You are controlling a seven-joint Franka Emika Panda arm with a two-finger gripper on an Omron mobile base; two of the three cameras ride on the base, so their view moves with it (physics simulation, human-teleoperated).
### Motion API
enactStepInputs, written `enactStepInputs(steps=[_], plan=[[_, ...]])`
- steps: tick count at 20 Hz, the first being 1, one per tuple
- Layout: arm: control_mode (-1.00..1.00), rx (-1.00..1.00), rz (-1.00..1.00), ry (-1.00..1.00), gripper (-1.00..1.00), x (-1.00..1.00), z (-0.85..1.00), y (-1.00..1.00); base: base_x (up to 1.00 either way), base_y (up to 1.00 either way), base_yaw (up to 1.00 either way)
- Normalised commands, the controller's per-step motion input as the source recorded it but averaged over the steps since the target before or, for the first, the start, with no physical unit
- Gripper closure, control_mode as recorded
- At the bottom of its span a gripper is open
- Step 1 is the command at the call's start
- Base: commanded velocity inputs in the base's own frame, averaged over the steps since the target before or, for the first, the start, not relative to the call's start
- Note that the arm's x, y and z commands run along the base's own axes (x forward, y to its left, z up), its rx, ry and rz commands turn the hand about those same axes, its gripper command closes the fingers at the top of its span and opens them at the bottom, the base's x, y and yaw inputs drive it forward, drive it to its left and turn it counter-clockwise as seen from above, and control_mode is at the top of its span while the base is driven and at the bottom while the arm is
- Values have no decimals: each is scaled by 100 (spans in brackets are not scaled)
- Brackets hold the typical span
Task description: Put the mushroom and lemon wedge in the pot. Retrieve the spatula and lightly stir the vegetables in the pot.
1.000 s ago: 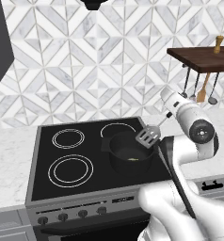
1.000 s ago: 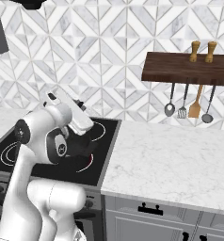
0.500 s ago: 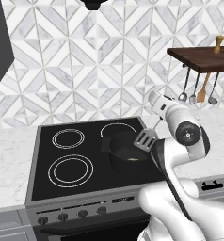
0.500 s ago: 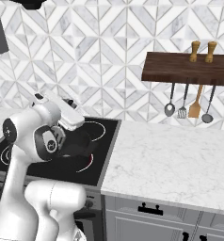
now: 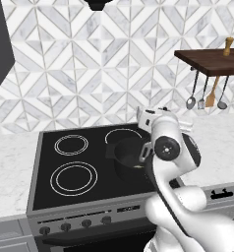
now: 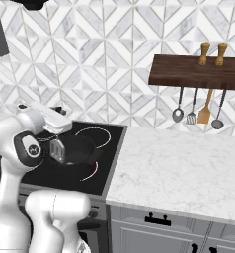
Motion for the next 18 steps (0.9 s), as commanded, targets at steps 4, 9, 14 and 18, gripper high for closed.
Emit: enactStepInputs(steps=[4,9,14,18], plan=[[-100,-13,0,0,100,0,-24,34,0,0,0],[-100,-9,0,0,100,0,-30,19,0,0,0],[-100,-9,0,-8,100,0,-53,3,0,0,0],[-100,0,0,-10,100,17,-5,1,0,0,0]])
